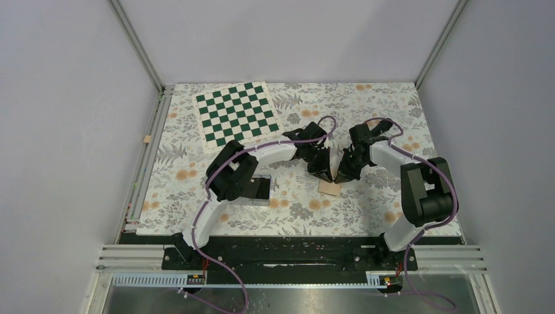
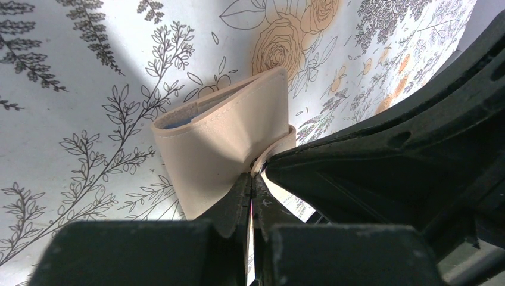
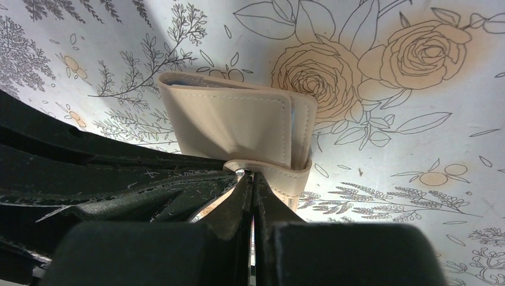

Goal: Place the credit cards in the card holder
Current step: Close the card holder at the center of the board.

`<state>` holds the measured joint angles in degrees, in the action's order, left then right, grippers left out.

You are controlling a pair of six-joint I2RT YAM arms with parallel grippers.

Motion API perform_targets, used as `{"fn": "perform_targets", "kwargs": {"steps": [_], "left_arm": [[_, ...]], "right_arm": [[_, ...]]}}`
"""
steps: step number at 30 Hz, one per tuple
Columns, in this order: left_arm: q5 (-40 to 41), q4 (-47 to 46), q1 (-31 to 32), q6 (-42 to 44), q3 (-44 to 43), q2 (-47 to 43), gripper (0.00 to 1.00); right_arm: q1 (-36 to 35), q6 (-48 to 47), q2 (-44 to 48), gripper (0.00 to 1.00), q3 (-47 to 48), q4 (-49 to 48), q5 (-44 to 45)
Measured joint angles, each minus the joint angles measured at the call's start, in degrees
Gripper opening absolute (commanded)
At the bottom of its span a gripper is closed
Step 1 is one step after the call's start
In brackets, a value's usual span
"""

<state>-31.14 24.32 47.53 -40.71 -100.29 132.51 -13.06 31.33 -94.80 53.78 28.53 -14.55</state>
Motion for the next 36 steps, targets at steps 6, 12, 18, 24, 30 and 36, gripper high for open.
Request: {"fn": "perform_targets", "kwargs": {"steps": [6,12,18,24,30,36], "left_arm": [[0.3,1.1,-0.1,0.1,-0.5,0.2,0.0],[0.4,2.0,-0.1,0.2,-0.7,0.2,0.0],[0.2,2.7,-0.2,0.2,-1.1,0.5,0.0],[-0.3,2.8,-0.3,0.2,-1.4,0.7,0.0],[-0.4,2.8,-0.3,0.2,-1.4,0.7,0.0],[-0.5,2.7,-0.3,0.2,-1.4,0.7,0.0]], "right_arm": [[-0.2,1.2,-1.0,0.0,1.1,1.4,0.2],[-2.1,2.0,-3.1,0.0,3.0,4.4,0.7],[-3.0,2.3,-4.5,0.0,4.7,6.2,1.6],[-3.1,1.4,-3.7,0.0,4.3,5.8,1.6],[-3.3,0.2,3.8,0.0,0.8,2.6,1.8],[-3.3,0.0,5.0,0.0,1.6,0.7,2.1]]}}
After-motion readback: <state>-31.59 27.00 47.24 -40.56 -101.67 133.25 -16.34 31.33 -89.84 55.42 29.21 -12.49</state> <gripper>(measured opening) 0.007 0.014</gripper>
